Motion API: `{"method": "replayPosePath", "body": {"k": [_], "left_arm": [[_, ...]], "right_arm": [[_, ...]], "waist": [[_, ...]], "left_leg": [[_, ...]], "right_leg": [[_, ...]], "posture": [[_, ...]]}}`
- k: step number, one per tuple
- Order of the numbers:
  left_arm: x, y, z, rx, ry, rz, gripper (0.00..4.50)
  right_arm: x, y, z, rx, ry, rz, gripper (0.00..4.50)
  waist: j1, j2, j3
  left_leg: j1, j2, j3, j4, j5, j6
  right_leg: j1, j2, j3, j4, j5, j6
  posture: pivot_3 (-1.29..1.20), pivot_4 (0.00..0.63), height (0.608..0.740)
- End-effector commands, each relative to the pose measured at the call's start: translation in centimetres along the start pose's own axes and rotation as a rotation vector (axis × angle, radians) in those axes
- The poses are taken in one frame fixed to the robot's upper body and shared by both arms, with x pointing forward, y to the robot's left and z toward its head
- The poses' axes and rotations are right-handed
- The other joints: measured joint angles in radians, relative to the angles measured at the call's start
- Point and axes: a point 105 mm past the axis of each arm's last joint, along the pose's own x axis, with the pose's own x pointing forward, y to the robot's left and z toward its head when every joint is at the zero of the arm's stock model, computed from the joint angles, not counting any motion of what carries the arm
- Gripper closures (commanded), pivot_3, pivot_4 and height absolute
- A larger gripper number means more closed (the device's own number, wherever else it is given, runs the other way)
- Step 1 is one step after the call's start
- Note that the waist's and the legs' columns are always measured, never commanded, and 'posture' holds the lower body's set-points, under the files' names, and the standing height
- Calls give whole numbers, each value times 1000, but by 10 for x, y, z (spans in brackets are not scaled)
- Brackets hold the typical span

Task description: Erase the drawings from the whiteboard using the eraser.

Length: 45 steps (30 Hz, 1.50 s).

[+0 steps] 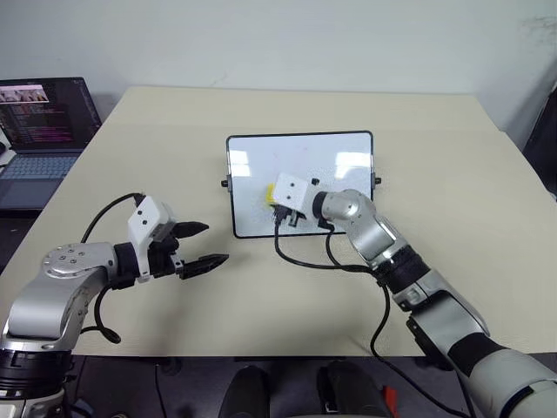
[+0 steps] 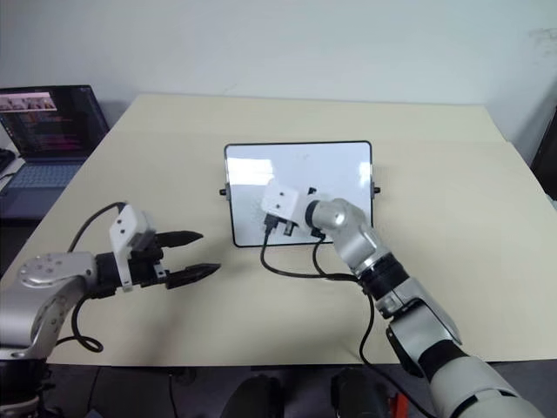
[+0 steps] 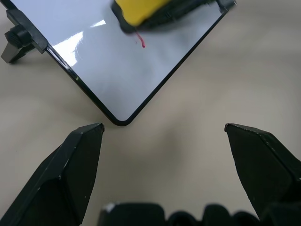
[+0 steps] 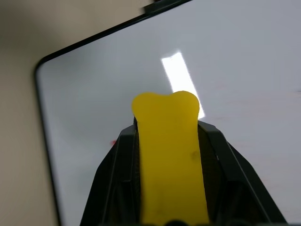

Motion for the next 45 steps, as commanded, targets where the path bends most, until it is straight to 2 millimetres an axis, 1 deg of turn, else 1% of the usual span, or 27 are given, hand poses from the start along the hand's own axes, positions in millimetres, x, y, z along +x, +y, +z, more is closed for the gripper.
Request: {"method": "replayPosePath", "body": {"k": [1, 4, 6, 8, 9, 11, 12, 14, 15, 17, 21, 25, 28, 30, 31, 33, 35, 37, 38, 41, 42, 45], "left_arm": [[-3, -3, 7, 32, -11, -8, 0], [-3, -3, 7, 28, -9, -10, 0], [-2, -4, 7, 27, -9, -13, 0], [-2, -4, 7, 27, -10, -14, 0], [-2, -4, 7, 27, -10, -14, 0], [-1, -4, 7, 26, -9, -16, 0], [-1, -5, 7, 26, -8, -19, 0], [-1, -5, 7, 25, -8, -22, 0], [-1, -6, 7, 24, -8, -24, 0], [-1, -6, 6, 23, -7, -28, 0], [-1, -7, 7, 23, -5, -35, 0], [-1, -9, 6, 23, 0, -44, 0], [-1, -9, 6, 22, 2, -45, 0], [-2, -8, 7, 23, 3, -47, 0], [-2, -8, 7, 22, 3, -45, 0], [-3, -9, 4, 18, 9, -46, 0], [-2, -10, 3, 17, 15, -52, 0], [-1, -10, 5, 23, 12, -53, 0], [0, -9, 7, 23, 4, -48, 0], [0, -9, 7, 20, 2, -47, 0], [0, -8, 7, 18, 2, -47, 0], [-1, -9, 6, 14, 6, -50, 0]], "right_arm": [[-2, 11, -10, 15, 43, 44, 3224], [-3, -11, 3, 7, 1, -86, 3224], [-5, -24, 5, -3, -10, -151, 3224], [-7, -28, 4, -10, -4, -164, 3224], [-7, -28, 2, -10, 2, -154, 3224], [-7, -19, -5, -8, 27, -105, 3224], [-7, -12, -10, -9, 43, -69, 3224], [-9, 8, -19, -11, 75, 29, 3224], [-10, 13, -22, -13, 84, 54, 3224], [-11, 15, -24, -30, 97, 58, 3224], [-13, 0, -21, -27, 96, -17, 3224], [-19, -27, -18, -17, 87, -127, 3224], [-22, -32, -22, -15, 102, -132, 3224], [-22, -28, -26, -14, 119, -102, 3224], [-22, -23, -29, -11, 129, -72, 3224], [-24, -2, -36, 4, 147, 34, 3224], [-25, 11, -40, -4, 160, 96, 3224], [-26, 11, -39, -7, 156, 96, 3224], [-25, 8, -35, -8, 148, 83, 3224], [-19, -21, -18, -25, 93, -84, 3224], [-19, -28, -14, -22, 75, -119, 3224], [-16, -31, -10, -22, 60, -139, 3224]], "waist": [[0, 0, 0], [-1, 0, 0], [-1, 0, 0], [0, 0, 0], [1, 0, 0], [1, 0, 0], [1, 0, 0], [2, 0, 0], [2, 0, 0], [0, 0, 0], [0, 0, 0], [0, 0, 0], [3, -1, 0], [2, 0, 0], [2, 0, 0], [3, -1, 0], [2, -1, -1], [1, -1, 0], [0, -1, 0], [-1, -1, 0], [-3, -1, 0], [-1, -1, 0]], "left_leg": [[0, 0, 0, 0, 0, 0], [1, 0, 0, 0, 0, 0], [1, 0, 0, 1, 0, 0], [1, 0, 0, 1, 0, 0], [0, 0, 0, 1, 0, 0], [0, 0, 0, 1, 0, 0], [0, 0, 0, 1, 0, 0], [0, 0, 0, 1, 0, 0], [0, 0, 0, 1, 0, 0], [0, 0, -1, 1, 0, 0], [1, 0, 0, 1, 0, 0], [1, 0, 0, 2, 1, 0], [1, 0, 0, 2, 1, 0], [1, 0, 0, 2, 1, 0], [1, 0, 0, 2, 1, 0], [1, 0, 0, 1, 1, 0], [1, 0, -1, 1, 1, 0], [1, 0, 0, 1, 1, 0], [1, 0, 0, 2, 1, 0], [2, 0, 0, 2, 1, 1], [3, 1, 0, 2, 1, 1], [2, 1, 0, 2, 2, 2]], "right_leg": [[0, 0, 0, 0, 0, 0], [0, 0, 0, 1, 0, 0], [0, 0, 0, 1, 0, 0], [0, 0, 0, 1, 0, 0], [0, 0, 0, 1, 0, 0], [0, 0, 0, 0, 0, 0], [0, 0, 0, 0, 0, 0], [0, 0, 0, 0, 0, 0], [1, 0, 0, 0, 0, 0], [1, 0, -1, 0, 0, 0], [1, 0, 0, 1, 0, 0], [1, 0, 0, 1, 1, 0], [1, 0, 0, 1, 1, 1], [1, 0, 0, 0, 1, 1], [1, 0, 0, 0, 1, 1], [1, 0, 0, 0, 1, 1], [2, 0, 0, 0, 1, 1], [2, 0, 0, 0, 1, 1], [2, 0, 0, 0, 1, 1], [2, 1, 0, 1, 1, 0], [2, 1, 1, 1, 1, 0], [2, 2, 1, 1, 2, -1]], "posture": [[0, 150, 740], [0, 150, 740], [0, 150, 740], [0, 150, 740], [0, 150, 740], [0, 150, 740], [0, 150, 740], [0, 150, 740], [0, 150, 740], [0, 150, 740], [0, 150, 740], [0, 150, 740], [0, 150, 740], [0, 150, 740], [0, 150, 740], [0, 150, 740], [0, 150, 740], [0, 150, 740], [0, 150, 740], [0, 150, 740], [0, 150, 740], [0, 150, 740]]}}
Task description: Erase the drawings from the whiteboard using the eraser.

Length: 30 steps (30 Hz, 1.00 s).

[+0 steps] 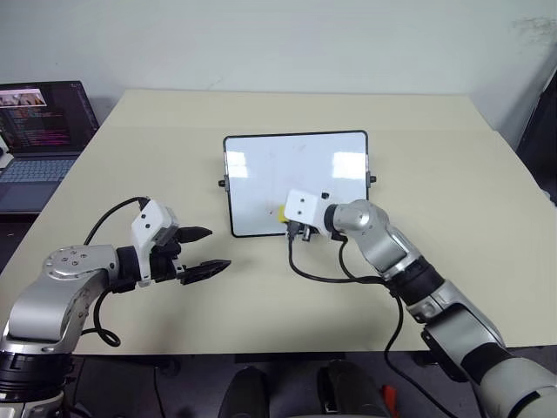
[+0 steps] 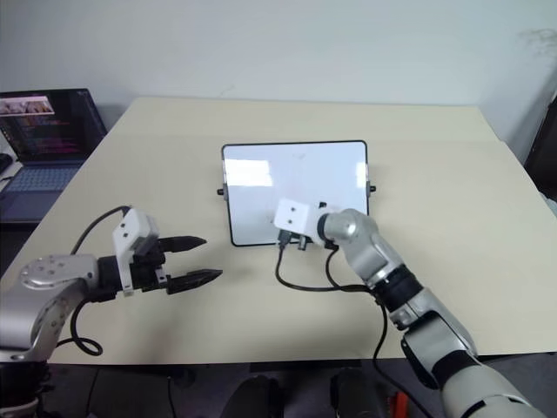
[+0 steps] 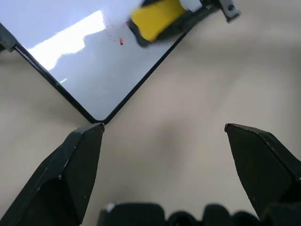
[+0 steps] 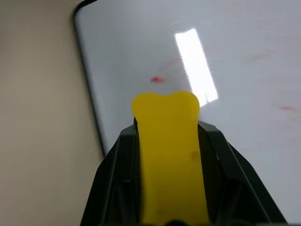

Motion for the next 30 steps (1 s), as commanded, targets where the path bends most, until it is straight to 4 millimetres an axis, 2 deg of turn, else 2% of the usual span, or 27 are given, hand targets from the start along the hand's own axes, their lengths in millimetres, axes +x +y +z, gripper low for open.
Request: {"method": "replayPosePath", "body": {"k": [1, 7, 10, 13, 15, 17, 21, 24, 26, 30], "left_arm": [[-2, -2, 7, 29, -8, -9, 0], [-5, -2, 7, 26, -2, -4, 0], [-6, -2, 8, 25, -4, 0, 0], [-5, -4, 6, 22, -3, -2, 0], [-5, -5, 6, 18, -3, -2, 0], [-6, -5, 5, 17, -2, -1, 0], [-8, -4, 4, 16, 3, 6, 0], [-10, -3, 6, 24, 2, 19, 0], [-11, -3, 7, 26, 1, 20, 0], [-12, -2, 7, 28, 2, 24, 0]], "right_arm": [[-3, -14, -2, 0, 9, -60, 3224], [-7, 24, -20, 1, 74, 160, 3224], [-9, 26, -19, -12, 72, 173, 3224], [-3, 3, -6, -24, 24, 34, 3224], [0, -19, 11, -35, -36, -83, 3224], [2, -26, 19, -39, -65, -122, 3224], [12, -2, 18, -50, -52, -4, 3224], [17, 27, 6, -50, 5, 144, 3224], [18, 34, 3, -51, 18, 178, 3224], [18, -5, 11, -110, -4, -21, 3224]], "waist": [[1, 0, 0], [2, 0, 0], [1, 0, 0], [1, 0, 0], [-3, 0, 0], [-2, 0, 0], [1, 0, 0], [1, 0, 0], [1, 0, 0], [0, 1, 0]], "left_leg": [[0, 0, 0, 0, 0, 0], [-1, -1, 0, -1, 0, 0], [-1, 0, 0, -1, 0, 0], [0, 0, 0, 0, 0, 0], [0, 0, 0, 0, 0, 0], [0, 0, 1, 0, 0, 0], [-1, 0, 0, -1, 0, 0], [-2, 0, 1, -2, 0, 0], [-2, 0, 1, -2, 0, 0], [-1, 0, 0, -1, 0, 0]], "right_leg": [[0, 0, 0, 0, 0, 0], [0, -1, 0, -1, 0, 0], [0, -1, -1, -1, 0, 0], [0, -1, -1, 0, 0, 0], [0, 0, 0, 0, 0, 0], [-1, 0, 1, 0, 1, 0], [-1, 0, 0, -1, 1, -1], [-1, 0, 1, -2, 0, -1], [-1, 0, 0, -2, 0, -1], [-1, -1, 0, -1, 0, -1]], "posture": [[0, 150, 740], [0, 150, 740], [0, 150, 740], [0, 150, 740], [0, 150, 740], [0, 150, 740], [0, 150, 740], [0, 150, 740], [0, 150, 740], [0, 150, 740]]}}
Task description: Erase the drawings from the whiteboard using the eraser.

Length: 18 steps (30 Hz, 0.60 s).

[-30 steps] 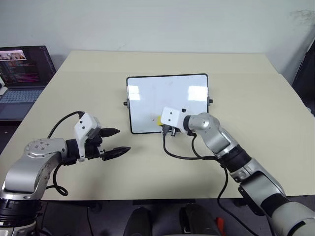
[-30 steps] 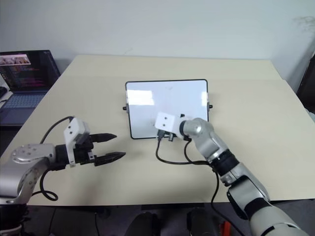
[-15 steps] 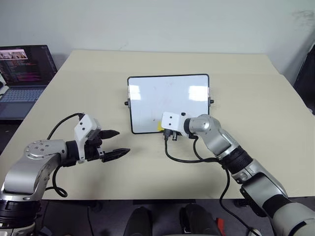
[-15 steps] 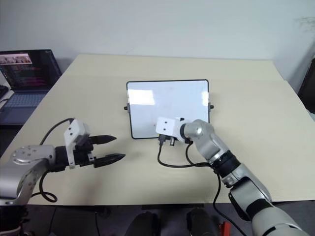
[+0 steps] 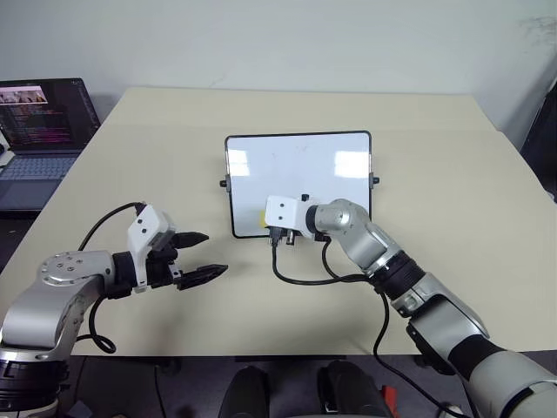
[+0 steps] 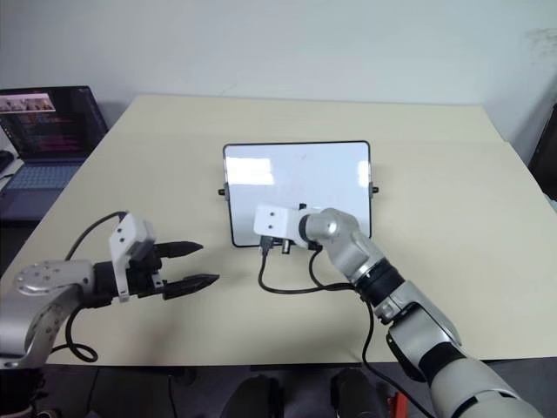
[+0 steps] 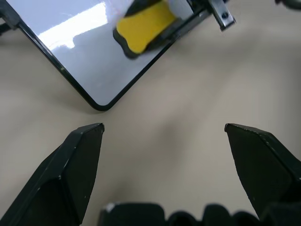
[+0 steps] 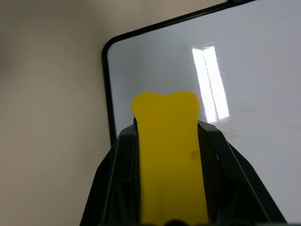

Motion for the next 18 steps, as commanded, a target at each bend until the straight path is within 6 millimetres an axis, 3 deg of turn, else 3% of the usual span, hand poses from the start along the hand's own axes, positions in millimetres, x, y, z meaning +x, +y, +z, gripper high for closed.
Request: {"method": "replayPosePath", "body": {"k": [1, 4, 10, 12, 18], "left_arm": [[-6, 0, 12, 48, -21, 14, 0], [-6, 0, 12, 47, -21, 12, 0], [-5, -1, 11, 45, -20, 7, 0], [-4, 0, 11, 49, -20, 5, 0], [-4, 1, 13, 59, -21, -1, 0]], "right_arm": [[-9, -45, -1, -47, 24, -213, 3224], [-11, -49, -3, -46, 25, -206, 3224], [-10, 1, -22, -38, 80, 55, 3224], [-11, 8, -23, -44, 84, 85, 3224], [-16, -40, -19, -80, 87, -158, 3224]], "waist": [[0, 1, 0], [3, 0, 0], [2, 0, 0], [2, 0, 0], [0, 0, 0]], "left_leg": [[0, 0, 0, 0, 0, 0], [0, 0, 0, 1, 2, 1], [0, 0, 0, 0, 2, 1], [0, 0, 0, 0, 2, 1], [1, 0, 0, 1, 2, 2]], "right_leg": [[0, 0, 0, 0, 0, 0], [0, 0, 0, 1, 1, 0], [1, 0, 0, -1, 1, 0], [1, 0, -1, -1, 1, 0], [1, 0, 0, 1, 2, 0]], "posture": [[0, 150, 740], [0, 150, 740], [0, 150, 740], [0, 150, 740], [0, 150, 740]]}}
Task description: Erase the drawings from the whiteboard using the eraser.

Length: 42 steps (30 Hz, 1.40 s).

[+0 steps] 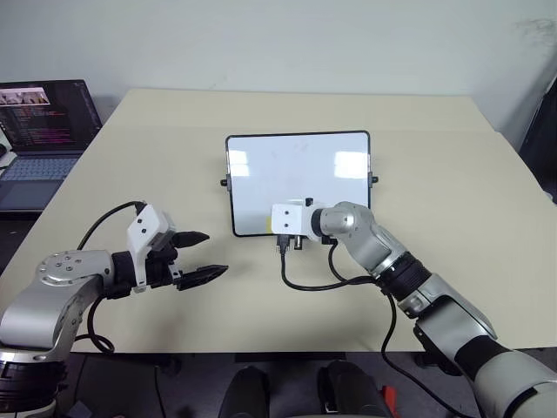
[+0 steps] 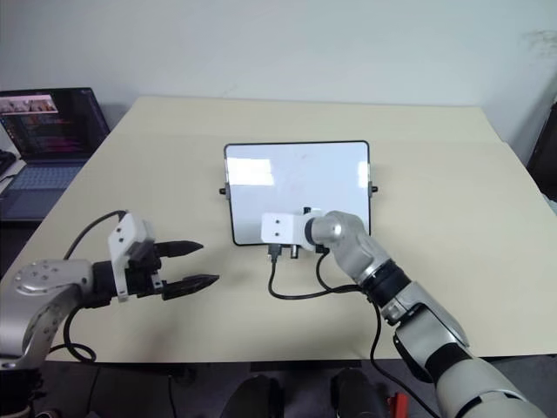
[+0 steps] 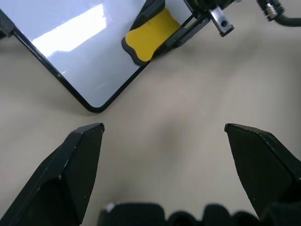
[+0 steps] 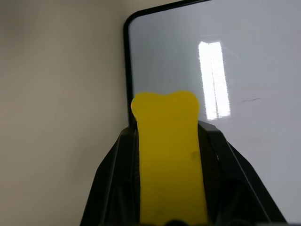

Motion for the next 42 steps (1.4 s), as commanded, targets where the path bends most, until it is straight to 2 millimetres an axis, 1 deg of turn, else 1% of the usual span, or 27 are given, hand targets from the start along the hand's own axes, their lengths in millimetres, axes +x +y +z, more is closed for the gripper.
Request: {"method": "replayPosePath", "body": {"k": [1, 3, 4, 5, 6, 10, 12, 13, 15, 17, 19, 21, 22, 23, 26, 27, 28, 29, 30, 35, 37, 38, 41, 42], "left_arm": [[-4, 4, 10, 45, -15, 10, 0], [-4, 5, 11, 48, -17, 11, 0], [-4, 5, 11, 49, -18, 11, 0], [-3, 5, 12, 49, -19, 11, 0], [-3, 5, 11, 49, -19, 10, 0], [-1, 4, 10, 48, -18, 0, 0], [0, 4, 11, 50, -20, -2, 0], [1, 4, 11, 50, -20, -2, 0], [1, 4, 12, 51, -21, -7, 0], [2, 4, 12, 53, -21, -11, 0], [2, 3, 13, 56, -22, -16, 0], [2, 3, 14, 58, -24, -20, 0], [3, 3, 14, 59, -25, -22, 0], [3, 3, 15, 61, -26, -24, 0], [5, 3, 20, 70, -39, -34, 0], [5, 3, 22, 74, -46, -37, 0], [5, 3, 24, 78, -51, -38, 0], [5, 4, 26, 82, -55, -37, 0], [6, 6, 28, 85, -60, -36, 0], [8, 11, 35, 94, -86, -28, 0], [10, 13, 40, 102, -103, -32, 0], [11, 13, 43, 108, -111, -36, 0], [16, 14, 51, 132, -128, -58, 0], [18, 15, 53, 142, -132, -65, 0]], "right_arm": [[-11, -35, -13, 9, 52, -139, 3224], [-11, -29, -15, 20, 56, -98, 3224], [-11, -23, -19, 29, 64, -70, 3224], [-11, -24, -22, 34, 71, -86, 3224], [-13, -29, -25, 40, 79, -117, 3224], [-24, -60, -32, 56, 101, -249, 3224], [-29, -69, -36, 57, 111, -281, 3224], [-30, -70, -38, 57, 116, -281, 3224], [-29, -63, -41, 73, 123, -238, 3224], [-27, -48, -45, 87, 134, -158, 3224], [-25, -28, -49, 108, 147, -62, 3225], [-26, -18, -49, 114, 145, -16, 3225], [-26, -20, -47, 110, 140, -33, 3225], [-26, -27, -45, 105, 135, -69, 3225], [-34, -69, -38, 90, 105, -291, 3225], [-37, -77, -37, 91, 99, -325, 3225], [-38, -80, -37, 94, 99, -331, 3225], [-38, -80, -38, 94, 102, -326, 3225], [-36, -76, -41, 99, 110, -302, 3225], [-32, -45, -55, 134, 151, -157, 3225], [-34, -35, -60, 148, 166, -112, 3225], [-36, -34, -62, 151, 172, -112, 3225], [-45, -43, -65, 162, 175, -158, 3225], [-47, -48, -57, 199, 125, -191, 3225]], "waist": [[1, 0, 0], [4, 0, 0], [4, 0, 0], [4, 0, 0], [4, 0, 0], [3, 0, 0], [4, 0, 0], [4, 0, 0], [4, -1, -1], [3, -1, -1], [3, -1, -1], [1, -1, -1], [1, -1, -1], [1, -1, -1], [0, -1, -1], [0, -1, 0], [1, -1, 0], [3, -1, -1], [4, -1, -1], [3, -1, -1], [2, -1, -1], [2, -1, -1], [3, -1, -1], [3, -1, -1]], "left_leg": [[0, 0, 0, 0, 0, 0], [0, 0, -1, 0, 1, 1], [0, 0, -1, 0, 1, 1], [0, 0, 0, 0, 1, 1], [0, 0, 0, 0, 1, 1], [0, 0, 0, -1, 1, 1], [0, 0, 0, 0, 1, 1], [0, 0, 0, 0, 1, 1], [0, -1, 0, 0, 1, 1], [0, 0, 0, 0, 1, 1], [0, 0, 0, 0, 1, 1], [0, 0, 0, -1, 1, 1], [0, 0, 0, -1, 1, 1], [1, 0, 0, -1, 1, 1], [1, 0, 0, 0, 1, 1], [1, 0, 0, 0, 1, 2], [1, 0, 0, 0, 2, 3], [1, 0, 0, 0, 2, 3], [1, 0, 0, 0, 2, 3], [0, 0, 1, -1, 2, 3], [0, 0, 1, -1, 2, 3], [0, 0, 1, -1, 2, 3], [0, -1, 1, 0, 2, 3], [1, -1, 1, 0, 2, 3]], "right_leg": [[0, 0, 0, 0, 0, 1], [0, 0, 0, 0, 0, 1], [1, 0, -1, -1, 0, 1], [1, 0, 0, -1, 1, -1], [1, 0, 0, -1, 1, -1], [0, 0, 0, -1, 1, -2], [0, 0, 0, -1, 1, -1], [1, 0, 0, -1, 2, -1], [1, 0, 0, -1, 2, -1], [1, 0, 0, -1, 2, -1], [1, 0, 0, -1, 1, -1], [1, 0, 0, -1, 1, -1], [1, 0, 0, -1, 1, -1], [1, 0, 0, -1, 1, -1], [1, 0, 0, 0, 1, -1], [1, 0, 1, 0, 2, 0], [1, 0, 1, 0, 2, 1], [1, 0, 1, -1, 2, 1], [1, 0, 0, -1, 2, 1], [1, 0, 1, -2, 3, -1], [1, 0, 1, -2, 3, -1], [1, 0, 1, -2, 3, -1], [1, 0, 1, -1, 2, 2], [1, 0, 1, -1, 1, 3]], "posture": [[0, 150, 740], [0, 150, 740], [0, 150, 740], [0, 150, 740], [0, 150, 740], [0, 150, 740], [0, 150, 740], [0, 150, 740], [0, 150, 740], [0, 150, 740], [0, 150, 740], [0, 150, 740], [0, 150, 740], [0, 150, 740], [0, 150, 740], [0, 150, 740], [0, 150, 740], [0, 150, 740], [0, 150, 740], [0, 150, 740], [0, 150, 740], [0, 150, 740], [0, 150, 740], [0, 150, 740]]}}
